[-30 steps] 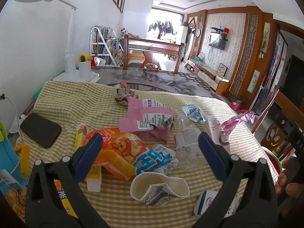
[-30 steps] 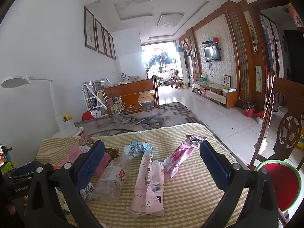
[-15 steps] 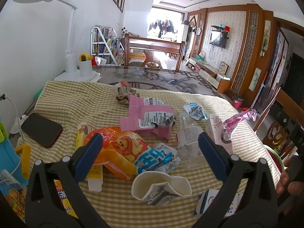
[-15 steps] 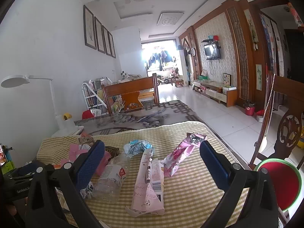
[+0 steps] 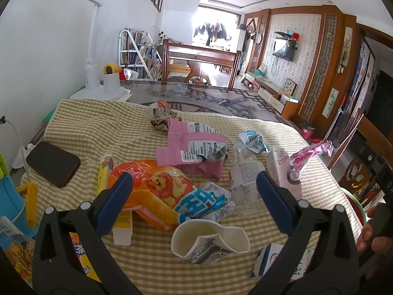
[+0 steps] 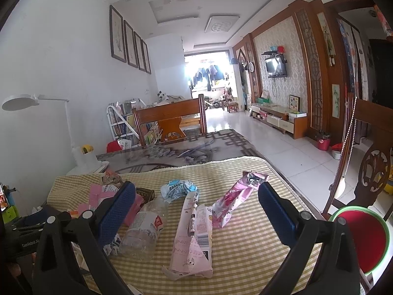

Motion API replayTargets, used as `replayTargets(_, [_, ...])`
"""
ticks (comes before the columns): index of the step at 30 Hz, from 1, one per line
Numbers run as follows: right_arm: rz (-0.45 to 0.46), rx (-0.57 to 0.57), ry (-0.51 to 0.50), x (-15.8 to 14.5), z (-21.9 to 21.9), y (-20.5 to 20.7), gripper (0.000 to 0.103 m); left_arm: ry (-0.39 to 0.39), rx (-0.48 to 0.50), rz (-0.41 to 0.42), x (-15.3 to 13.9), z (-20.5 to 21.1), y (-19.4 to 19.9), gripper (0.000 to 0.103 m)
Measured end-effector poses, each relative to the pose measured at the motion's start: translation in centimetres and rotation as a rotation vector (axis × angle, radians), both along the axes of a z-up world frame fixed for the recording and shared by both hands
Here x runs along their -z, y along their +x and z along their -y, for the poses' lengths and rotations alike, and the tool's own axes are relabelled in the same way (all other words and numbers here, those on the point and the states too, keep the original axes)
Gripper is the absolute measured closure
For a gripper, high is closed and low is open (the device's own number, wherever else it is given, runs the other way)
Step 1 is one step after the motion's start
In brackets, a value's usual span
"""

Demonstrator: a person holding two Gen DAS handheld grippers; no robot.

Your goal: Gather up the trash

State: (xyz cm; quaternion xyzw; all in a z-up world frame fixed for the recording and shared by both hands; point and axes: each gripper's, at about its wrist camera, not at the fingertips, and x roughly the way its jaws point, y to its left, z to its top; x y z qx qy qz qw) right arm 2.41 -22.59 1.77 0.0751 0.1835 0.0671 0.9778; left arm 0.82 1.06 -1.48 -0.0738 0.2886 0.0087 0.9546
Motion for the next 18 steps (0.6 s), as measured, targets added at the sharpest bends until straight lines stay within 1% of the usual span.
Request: replayTargets(18, [-0.017,-0.008,-0.012,0.08,-0.27,0.33,0.007,0.006,-0.009,-0.003,0.08,-0.15,0.07,0.005])
